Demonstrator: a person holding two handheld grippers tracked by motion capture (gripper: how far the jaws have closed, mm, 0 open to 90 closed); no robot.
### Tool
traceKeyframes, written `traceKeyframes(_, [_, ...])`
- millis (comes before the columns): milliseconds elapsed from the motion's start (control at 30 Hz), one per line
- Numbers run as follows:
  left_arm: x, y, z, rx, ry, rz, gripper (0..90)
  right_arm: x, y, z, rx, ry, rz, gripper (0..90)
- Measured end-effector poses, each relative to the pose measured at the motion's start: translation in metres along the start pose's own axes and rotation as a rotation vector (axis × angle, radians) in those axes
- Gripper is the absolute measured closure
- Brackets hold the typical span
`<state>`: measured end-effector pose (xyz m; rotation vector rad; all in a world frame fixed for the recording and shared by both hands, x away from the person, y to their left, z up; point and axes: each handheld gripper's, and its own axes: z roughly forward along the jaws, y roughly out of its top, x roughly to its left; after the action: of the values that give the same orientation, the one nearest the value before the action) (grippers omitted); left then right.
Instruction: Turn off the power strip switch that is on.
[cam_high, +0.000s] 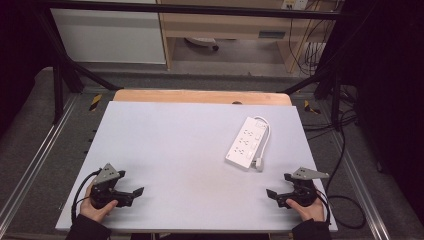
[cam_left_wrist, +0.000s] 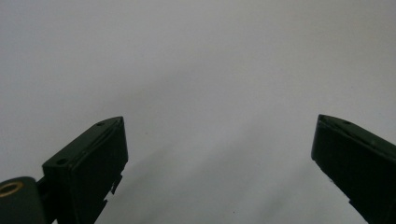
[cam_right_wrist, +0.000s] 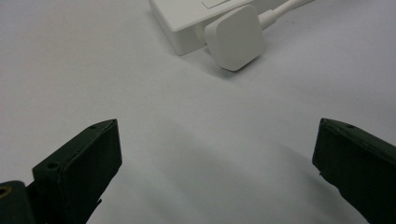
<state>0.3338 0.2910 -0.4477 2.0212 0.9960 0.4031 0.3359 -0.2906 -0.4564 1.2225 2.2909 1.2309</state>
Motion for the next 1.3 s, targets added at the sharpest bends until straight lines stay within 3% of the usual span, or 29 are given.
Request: traceKeyframes(1300, [0.0007,-0.0009,0.0011,0.005,0.008,0.001,3.9,0.0053,0.0055,0.0035,0.005,-0.010,-0.005,2.0])
